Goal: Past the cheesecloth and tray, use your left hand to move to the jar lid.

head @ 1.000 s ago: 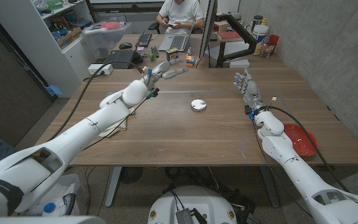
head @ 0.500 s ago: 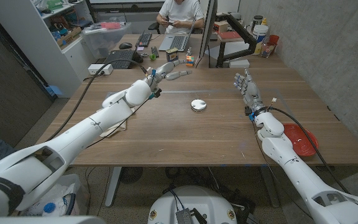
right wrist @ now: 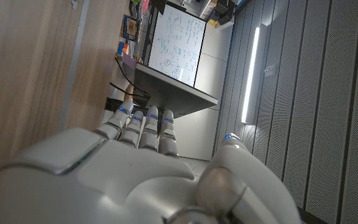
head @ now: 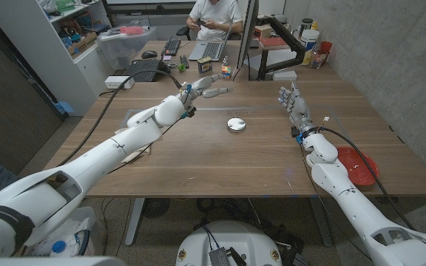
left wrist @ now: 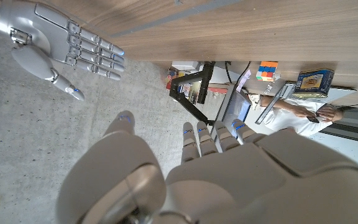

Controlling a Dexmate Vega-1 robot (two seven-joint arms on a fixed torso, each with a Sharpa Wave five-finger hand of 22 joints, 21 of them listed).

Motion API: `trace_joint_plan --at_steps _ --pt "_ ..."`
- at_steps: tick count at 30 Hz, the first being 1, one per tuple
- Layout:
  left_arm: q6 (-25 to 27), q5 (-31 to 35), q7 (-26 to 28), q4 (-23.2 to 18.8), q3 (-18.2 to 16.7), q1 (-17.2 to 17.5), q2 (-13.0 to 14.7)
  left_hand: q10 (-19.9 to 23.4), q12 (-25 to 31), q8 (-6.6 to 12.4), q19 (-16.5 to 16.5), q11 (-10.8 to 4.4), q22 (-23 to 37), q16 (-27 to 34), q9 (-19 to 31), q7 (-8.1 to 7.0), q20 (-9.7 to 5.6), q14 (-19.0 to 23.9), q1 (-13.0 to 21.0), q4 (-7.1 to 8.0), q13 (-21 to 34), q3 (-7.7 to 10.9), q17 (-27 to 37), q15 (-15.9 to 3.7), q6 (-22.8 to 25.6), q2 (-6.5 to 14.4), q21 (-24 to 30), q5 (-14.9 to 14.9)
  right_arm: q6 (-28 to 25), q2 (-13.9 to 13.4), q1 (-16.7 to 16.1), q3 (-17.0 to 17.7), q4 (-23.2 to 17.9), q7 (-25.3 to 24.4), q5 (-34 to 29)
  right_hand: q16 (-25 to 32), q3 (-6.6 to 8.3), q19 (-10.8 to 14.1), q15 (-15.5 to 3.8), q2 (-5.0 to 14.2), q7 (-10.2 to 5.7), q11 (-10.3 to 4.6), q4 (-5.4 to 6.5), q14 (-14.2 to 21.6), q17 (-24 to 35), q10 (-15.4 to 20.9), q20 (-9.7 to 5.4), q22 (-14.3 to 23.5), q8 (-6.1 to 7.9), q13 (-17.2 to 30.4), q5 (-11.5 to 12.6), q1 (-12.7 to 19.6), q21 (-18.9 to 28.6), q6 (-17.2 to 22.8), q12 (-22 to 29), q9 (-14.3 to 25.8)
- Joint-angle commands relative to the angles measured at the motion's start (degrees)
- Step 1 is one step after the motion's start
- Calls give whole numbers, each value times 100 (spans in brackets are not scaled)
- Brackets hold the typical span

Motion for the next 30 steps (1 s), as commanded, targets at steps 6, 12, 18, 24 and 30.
trace_joint_plan --at_steps 6,12,18,24,30 --pt "-7 277 -105 57 198 -151 -111 7 -8 1 -39 -59 34 8 20 -19 58 10 76 -17 32 -9 7 -30 13 -5 -15 4 32 -12 -27 12 -35 -20 1 1 -5 62 -21 62 -10 -2 -37 56 3 51 -7 24 3 3 25 16 -44 33 -29 -1" --pt "25 358 -116 44 242 -135 -113 12 -8 0 -33 -62 35 9 20 -15 61 14 81 -18 33 -11 7 -42 13 -2 -22 5 28 -2 -24 -2 -23 -10 6 6 -8 67 -7 64 -13 -10 -38 70 4 52 -3 25 3 3 24 15 -57 37 -30 -1" --pt "43 542 -116 66 347 -161 -130 8 -12 1 -28 -67 35 17 21 -19 64 39 90 -20 34 -14 8 -22 16 2 -32 6 14 -1 -22 -24 -29 -7 -5 2 -10 72 -7 67 -17 -12 -41 65 4 56 0 25 3 3 24 16 -69 39 -30 -1" --pt "46 832 -87 79 479 -210 -140 53 1 19 24 -79 37 41 22 -29 90 108 103 -23 35 -19 10 5 66 7 -31 7 -39 -7 -59 -37 -96 -82 -32 3 -12 79 -8 70 -18 -8 -43 70 4 63 5 26 3 3 23 15 -81 43 -29 -1" --pt "63 994 -140 91 555 -259 -159 85 10 28 60 -85 38 49 22 -35 129 139 114 -27 37 -25 13 15 95 8 -34 10 -48 0 -90 -41 -112 -113 -30 8 -16 92 -7 72 -21 0 -46 87 4 78 12 26 7 4 22 14 -94 56 -25 -1"
